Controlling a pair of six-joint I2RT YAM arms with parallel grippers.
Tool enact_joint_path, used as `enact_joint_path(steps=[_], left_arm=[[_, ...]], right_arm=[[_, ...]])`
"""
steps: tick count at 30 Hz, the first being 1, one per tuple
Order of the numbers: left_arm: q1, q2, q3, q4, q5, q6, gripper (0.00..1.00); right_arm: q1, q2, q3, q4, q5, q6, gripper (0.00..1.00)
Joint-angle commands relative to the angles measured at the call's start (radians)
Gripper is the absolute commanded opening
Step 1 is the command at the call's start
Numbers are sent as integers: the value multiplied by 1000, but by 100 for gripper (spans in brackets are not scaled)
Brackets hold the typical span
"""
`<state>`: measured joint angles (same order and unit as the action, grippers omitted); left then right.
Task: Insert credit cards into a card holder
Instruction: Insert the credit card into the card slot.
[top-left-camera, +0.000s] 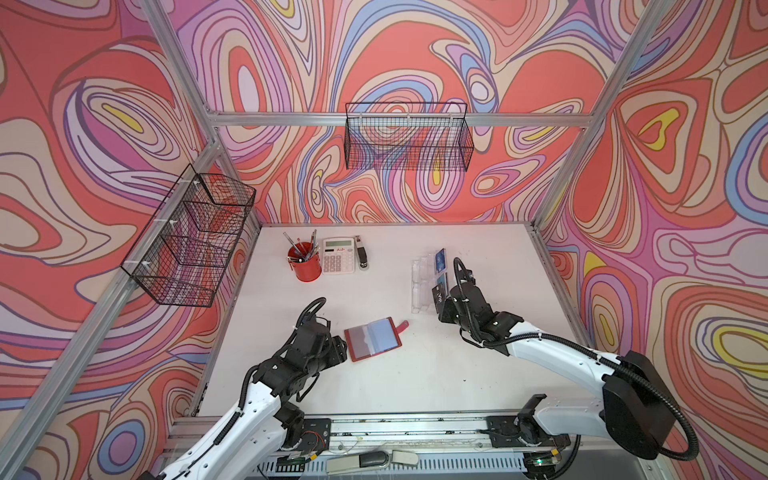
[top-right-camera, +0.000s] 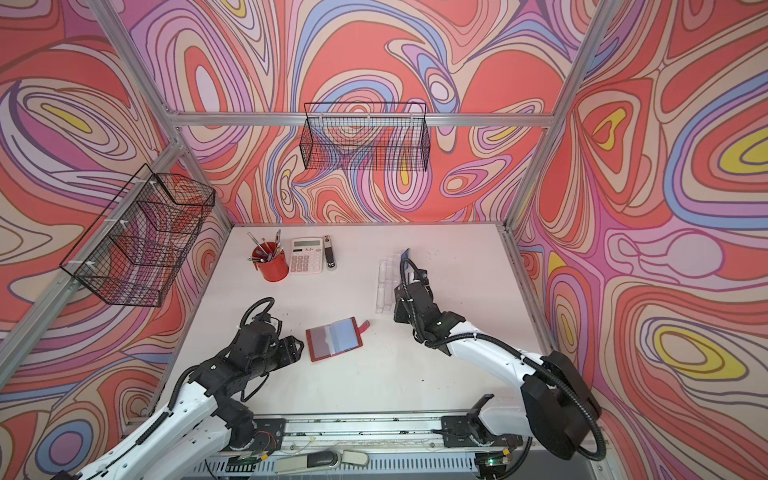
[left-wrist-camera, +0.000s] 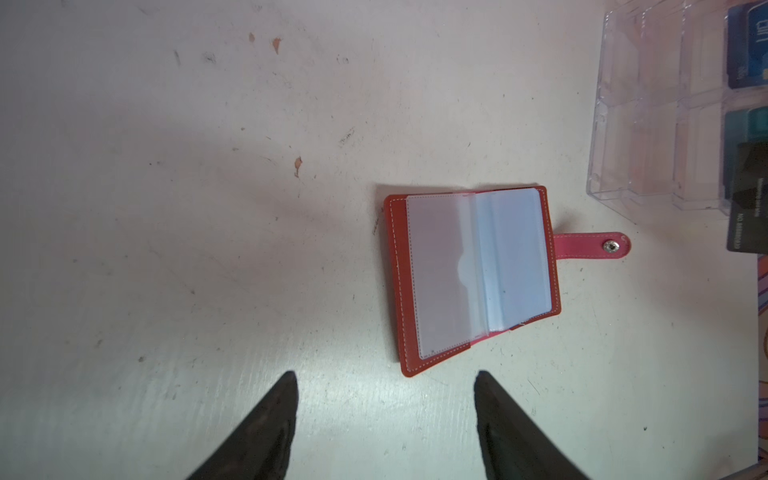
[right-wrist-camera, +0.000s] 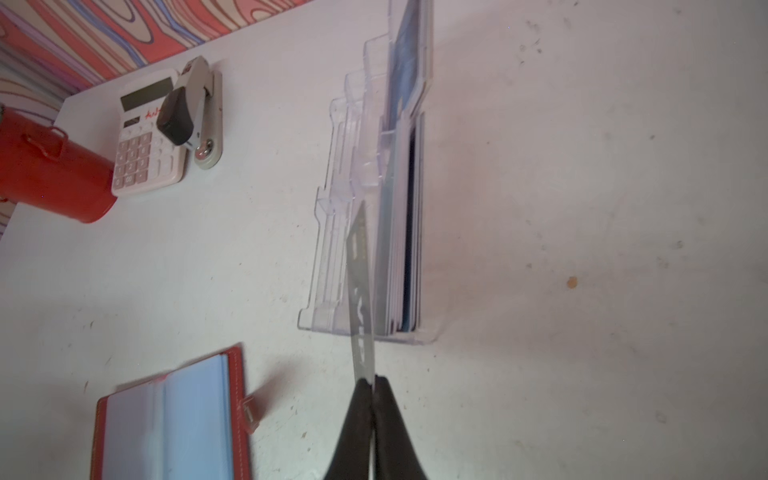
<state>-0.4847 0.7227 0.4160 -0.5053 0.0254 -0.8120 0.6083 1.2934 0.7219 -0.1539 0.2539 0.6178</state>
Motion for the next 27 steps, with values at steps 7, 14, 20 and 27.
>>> enact_joint_path(steps=[7, 14, 20, 27], left_arm=[[-1, 52, -50, 118, 31, 5, 68], [0, 40, -78, 144, 5, -2, 65], [0, 22, -125, 218, 21, -45, 63], [0, 12, -137, 221, 6, -46, 64]], right_arm=[[-33, -128, -79, 103, -192, -42, 0], [161, -142, -191, 417, -252, 74, 0], [272, 19, -302, 795, -239, 186, 0], [323, 167, -299, 915, -219, 227, 0]])
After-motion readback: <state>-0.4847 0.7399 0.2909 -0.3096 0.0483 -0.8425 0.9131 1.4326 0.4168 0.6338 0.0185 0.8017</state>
